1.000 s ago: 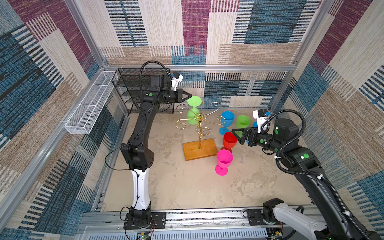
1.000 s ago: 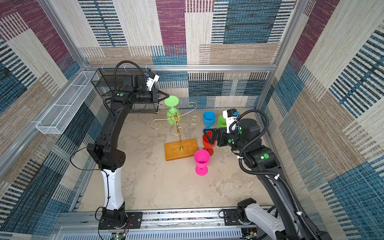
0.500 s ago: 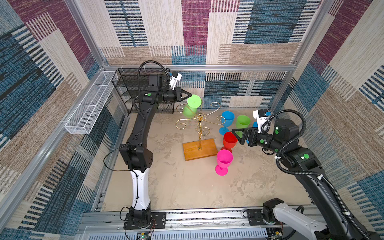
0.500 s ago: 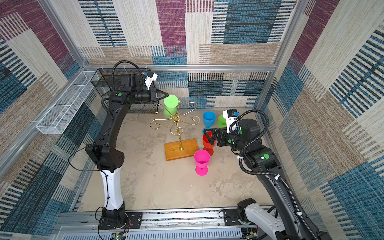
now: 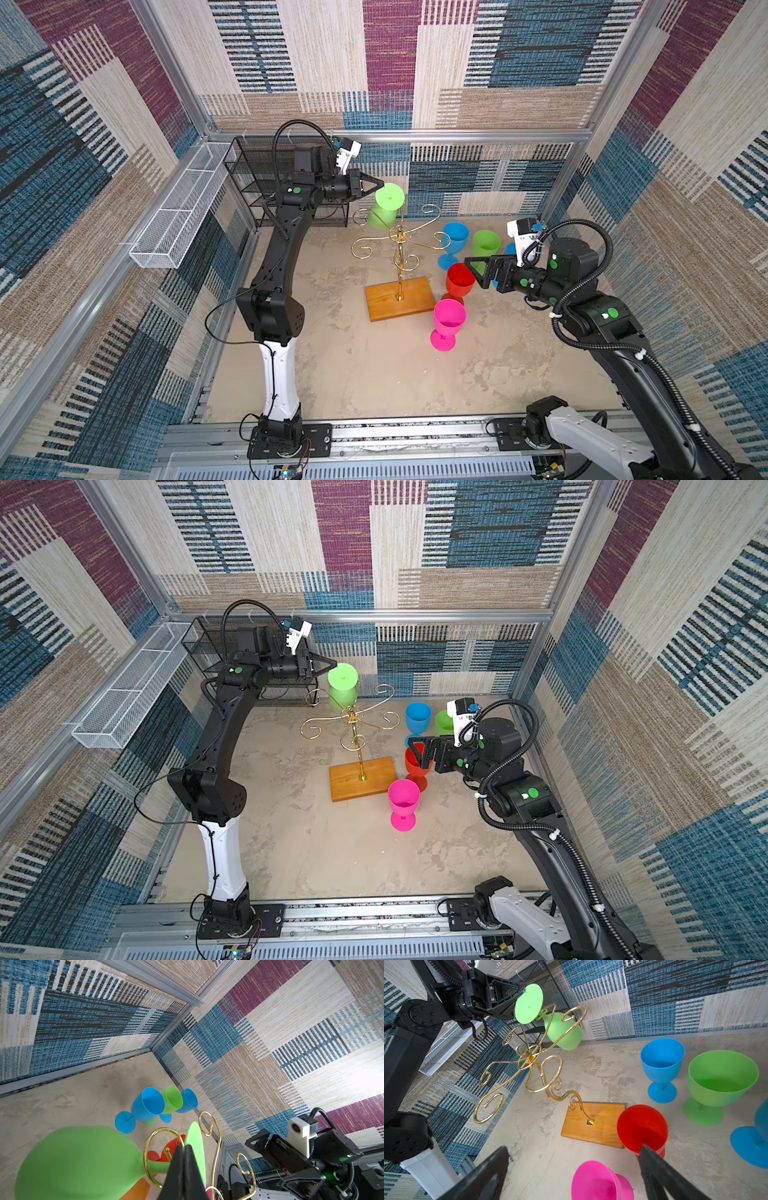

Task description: Take the wine glass off the wine glass rack

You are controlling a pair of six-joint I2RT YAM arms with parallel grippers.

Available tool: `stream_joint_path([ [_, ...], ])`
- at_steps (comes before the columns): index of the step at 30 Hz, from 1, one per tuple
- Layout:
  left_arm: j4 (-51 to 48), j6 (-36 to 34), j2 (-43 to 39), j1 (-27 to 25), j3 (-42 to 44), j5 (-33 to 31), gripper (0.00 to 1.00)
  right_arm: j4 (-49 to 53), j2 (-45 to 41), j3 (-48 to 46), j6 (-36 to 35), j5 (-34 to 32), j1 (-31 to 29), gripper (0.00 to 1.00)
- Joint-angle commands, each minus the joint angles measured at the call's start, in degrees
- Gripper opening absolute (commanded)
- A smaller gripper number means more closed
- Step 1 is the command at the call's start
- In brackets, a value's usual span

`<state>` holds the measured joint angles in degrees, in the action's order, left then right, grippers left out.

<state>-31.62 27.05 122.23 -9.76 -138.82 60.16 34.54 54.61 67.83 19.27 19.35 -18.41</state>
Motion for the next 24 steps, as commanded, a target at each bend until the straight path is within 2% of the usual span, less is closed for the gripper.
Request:
stream_joint_path([
  [1,5.3,3.4,-0.8,0.1,0.5,1.3,0.00,-1.8,-0.2,0.1,0.0,-0.2,0.0,0.99],
  [17,12.3,8.2,0.5,-0.3,2.2,-0.5,0.00,-1.2,-0.6,0.5,0.1,-0.4,0.0,0.99],
  [24,12.9,7.8,1.1,-1.0,2.0,-0.1,0.00,-1.1,-0.6,0.8,-0.1,-0.5,0.0,0.99],
])
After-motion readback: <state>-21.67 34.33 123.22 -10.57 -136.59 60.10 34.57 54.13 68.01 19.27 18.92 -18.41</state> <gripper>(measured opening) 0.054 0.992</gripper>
